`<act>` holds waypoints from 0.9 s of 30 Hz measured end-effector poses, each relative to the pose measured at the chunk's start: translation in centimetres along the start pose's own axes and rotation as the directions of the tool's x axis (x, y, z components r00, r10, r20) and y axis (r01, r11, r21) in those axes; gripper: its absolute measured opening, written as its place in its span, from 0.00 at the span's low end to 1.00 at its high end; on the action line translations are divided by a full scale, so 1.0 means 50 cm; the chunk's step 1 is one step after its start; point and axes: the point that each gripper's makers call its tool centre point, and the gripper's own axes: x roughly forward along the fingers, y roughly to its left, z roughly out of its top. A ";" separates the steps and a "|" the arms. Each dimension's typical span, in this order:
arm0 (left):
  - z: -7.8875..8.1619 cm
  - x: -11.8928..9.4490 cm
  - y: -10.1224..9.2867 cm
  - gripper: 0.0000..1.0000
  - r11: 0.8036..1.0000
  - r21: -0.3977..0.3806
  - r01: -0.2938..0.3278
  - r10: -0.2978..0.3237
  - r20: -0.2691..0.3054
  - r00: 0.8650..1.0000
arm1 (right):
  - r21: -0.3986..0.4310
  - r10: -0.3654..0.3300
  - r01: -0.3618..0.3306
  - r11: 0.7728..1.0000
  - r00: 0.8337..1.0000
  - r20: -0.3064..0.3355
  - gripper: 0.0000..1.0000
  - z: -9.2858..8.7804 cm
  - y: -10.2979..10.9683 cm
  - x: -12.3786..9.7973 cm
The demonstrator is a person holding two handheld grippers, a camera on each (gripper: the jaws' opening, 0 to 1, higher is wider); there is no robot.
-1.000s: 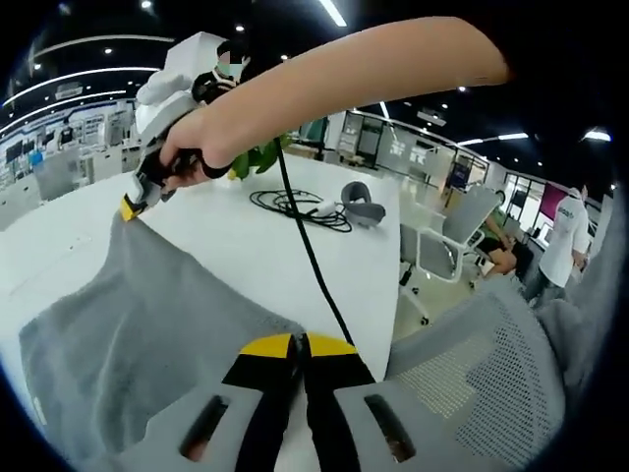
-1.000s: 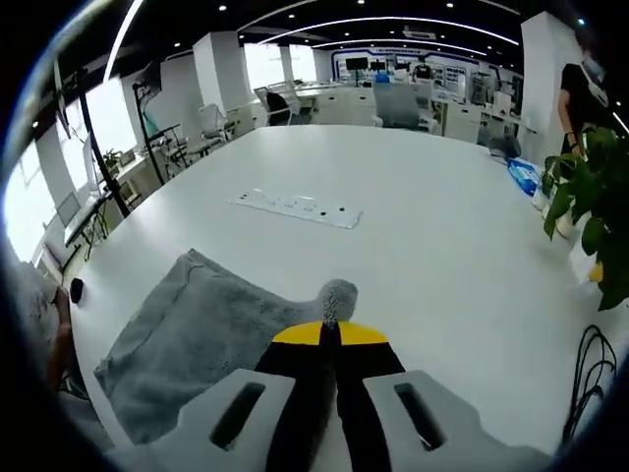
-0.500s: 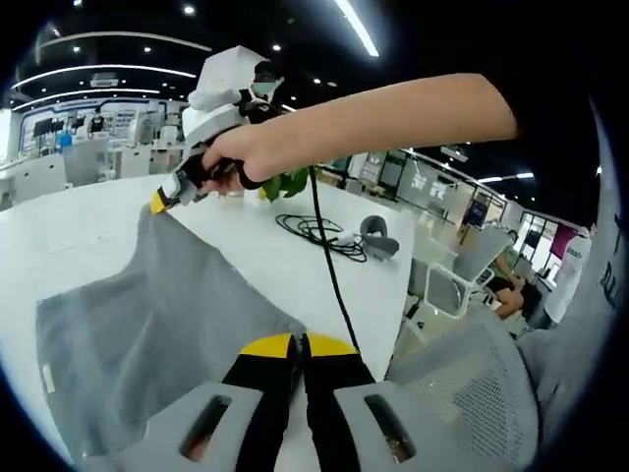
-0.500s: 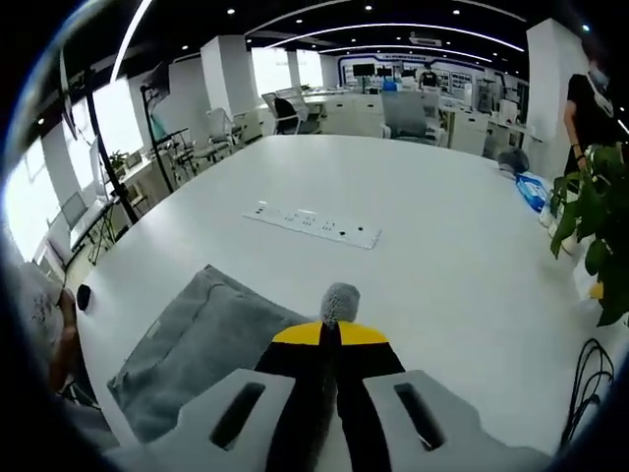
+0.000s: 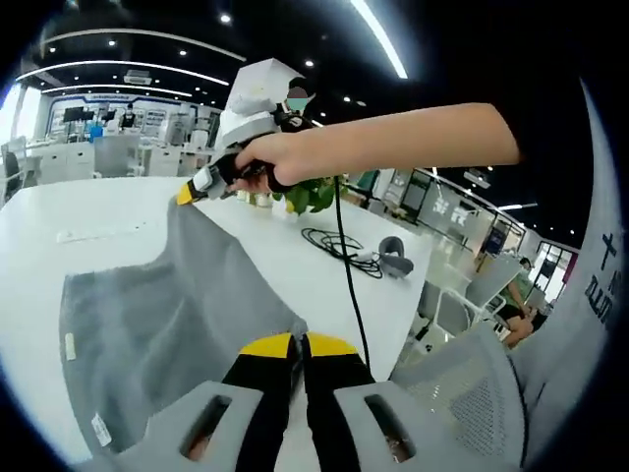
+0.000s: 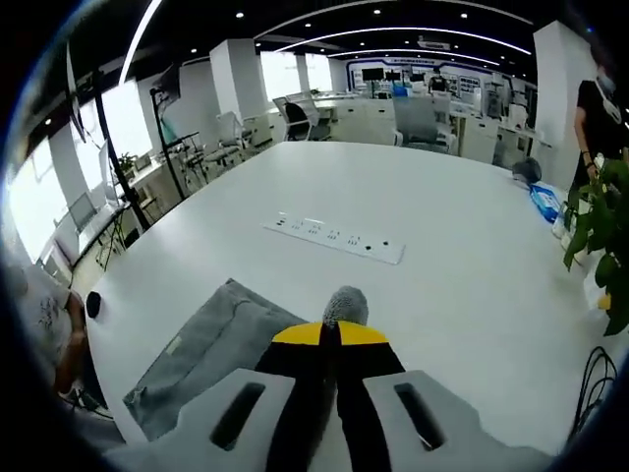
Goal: Fold the towel on the table until its edges align and the towel forms a compact rectangular stack.
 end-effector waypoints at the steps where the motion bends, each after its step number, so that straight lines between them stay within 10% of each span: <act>1: -0.001 -0.004 0.004 0.04 1.000 -0.005 -0.003 0.003 0.003 1.000 | -0.002 0.001 -0.001 1.000 1.000 0.000 0.00 0.001 0.002 0.001; 27: 0.003 -0.117 0.074 0.04 0.982 -0.098 -0.160 0.166 0.061 0.984 | -0.090 0.077 -0.077 0.993 0.997 0.003 0.00 0.059 0.136 0.048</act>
